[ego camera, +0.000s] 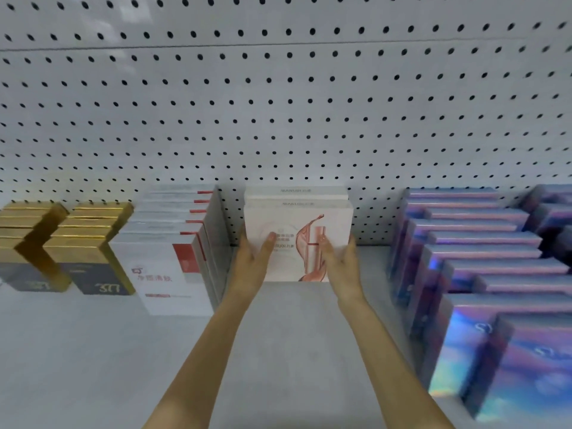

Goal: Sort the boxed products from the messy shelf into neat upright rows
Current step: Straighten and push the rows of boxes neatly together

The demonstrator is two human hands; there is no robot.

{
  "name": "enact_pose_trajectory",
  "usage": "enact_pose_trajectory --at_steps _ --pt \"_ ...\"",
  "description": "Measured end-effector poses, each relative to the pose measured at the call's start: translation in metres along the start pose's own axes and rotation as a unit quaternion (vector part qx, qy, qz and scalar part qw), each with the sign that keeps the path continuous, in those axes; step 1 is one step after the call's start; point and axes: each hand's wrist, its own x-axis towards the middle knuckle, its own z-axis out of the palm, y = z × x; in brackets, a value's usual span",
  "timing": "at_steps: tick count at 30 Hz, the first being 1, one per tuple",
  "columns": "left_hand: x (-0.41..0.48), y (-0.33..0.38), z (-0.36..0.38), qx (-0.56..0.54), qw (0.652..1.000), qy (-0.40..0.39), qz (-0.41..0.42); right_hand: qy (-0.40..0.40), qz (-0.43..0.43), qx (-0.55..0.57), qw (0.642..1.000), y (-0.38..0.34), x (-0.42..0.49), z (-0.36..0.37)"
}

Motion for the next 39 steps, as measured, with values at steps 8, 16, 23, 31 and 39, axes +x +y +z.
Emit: enact_pose_trajectory --at_steps 8,16,23,31,39 --pt "0.008 -0.007 0.002 -0.059 0.998 0.018 -0.022 0.032 -0.017 -0.074 0.997 0.000 0.001 0.006" --pt "0.007 -0.002 0.000 -0.042 0.999 -0.002 -0.009 0.045 0.004 -0.132 0.990 -0.022 -0.009 0.001" --pt "-0.005 0.039 -0.008 0.055 0.984 0.043 0.164 0.034 -0.058 -0.180 0.981 -0.082 -0.040 -0.031" --pt "-0.046 0.087 0.021 0.146 0.918 -0.007 0.368 -0.065 -0.185 -0.366 0.910 -0.139 -0.098 -0.156" --pt "-0.134 0.051 0.138 0.019 0.968 -0.158 0.195 0.021 -0.142 -0.389 0.910 -0.102 -0.097 -0.290"
